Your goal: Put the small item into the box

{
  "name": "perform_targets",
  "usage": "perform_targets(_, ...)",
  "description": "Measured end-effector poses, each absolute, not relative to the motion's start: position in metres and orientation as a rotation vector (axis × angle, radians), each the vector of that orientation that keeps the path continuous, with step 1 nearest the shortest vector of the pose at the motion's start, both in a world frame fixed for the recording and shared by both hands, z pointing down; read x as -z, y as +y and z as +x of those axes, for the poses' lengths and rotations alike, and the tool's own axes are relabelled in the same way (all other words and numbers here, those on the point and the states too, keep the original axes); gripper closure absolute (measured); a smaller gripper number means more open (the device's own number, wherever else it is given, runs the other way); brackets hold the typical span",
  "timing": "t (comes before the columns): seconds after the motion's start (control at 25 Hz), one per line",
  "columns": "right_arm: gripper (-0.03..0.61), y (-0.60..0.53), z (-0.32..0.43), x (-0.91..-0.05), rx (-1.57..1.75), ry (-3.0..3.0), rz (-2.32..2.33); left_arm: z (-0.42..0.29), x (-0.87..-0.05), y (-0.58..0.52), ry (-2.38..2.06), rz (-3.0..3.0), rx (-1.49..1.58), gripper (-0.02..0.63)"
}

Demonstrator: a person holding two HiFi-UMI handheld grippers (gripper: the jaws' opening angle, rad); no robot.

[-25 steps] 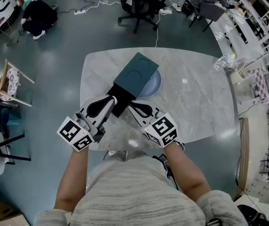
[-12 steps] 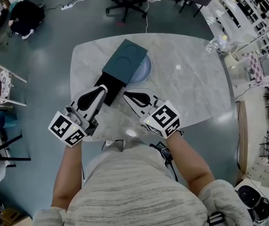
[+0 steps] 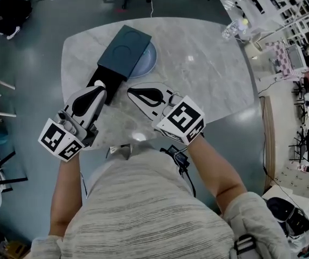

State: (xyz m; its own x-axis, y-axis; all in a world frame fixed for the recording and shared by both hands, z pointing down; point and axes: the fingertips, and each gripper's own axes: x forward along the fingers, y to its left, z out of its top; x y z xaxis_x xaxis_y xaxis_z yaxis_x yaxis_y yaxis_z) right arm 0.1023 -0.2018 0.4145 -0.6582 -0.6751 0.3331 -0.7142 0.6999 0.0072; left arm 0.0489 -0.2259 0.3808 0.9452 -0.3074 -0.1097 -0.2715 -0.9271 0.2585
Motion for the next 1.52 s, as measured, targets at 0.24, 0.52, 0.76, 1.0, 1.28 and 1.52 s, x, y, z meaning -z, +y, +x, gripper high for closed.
perform_targets(0.24, 0.56, -0.2, 0.1, -0.411, -0.175, -2.606, 1.098, 0.05, -0.381, -0.223, -0.421, 2.859, 0.211, 0.583)
perform_targets(0.52, 0.558, -0.197, 0.094, -0.408, -0.175, -2.621, 1.087, 0.047, -0.379, -0.223, -0.42, 2.859, 0.211, 0.583)
perform_targets(0.76, 0.558, -0.197, 0.095, -0.41, -0.172, -2.618, 1.086, 0.045, -0.381, -0.223, -0.426, 2.854, 0.2, 0.583)
perform_targets(1.0, 0.56, -0.193, 0.093, -0.409, -0.169, -2.615, 1.061, 0.049, -0.381, -0.222, -0.407, 2.857, 0.186, 0.583)
perform_targets(1.28, 0.56, -0.188, 0.09, -0.409, -0.159, -2.61, 1.052, 0.048, -0.381, -0.218, -0.398, 2.858, 0.187, 0.583)
perform_targets(1.52, 0.56, -0.187, 0.088, -0.41, -0.143, -2.6, 1.024, 0.049, -0.38, -0.219, -0.399, 2.858, 0.187, 0.583)
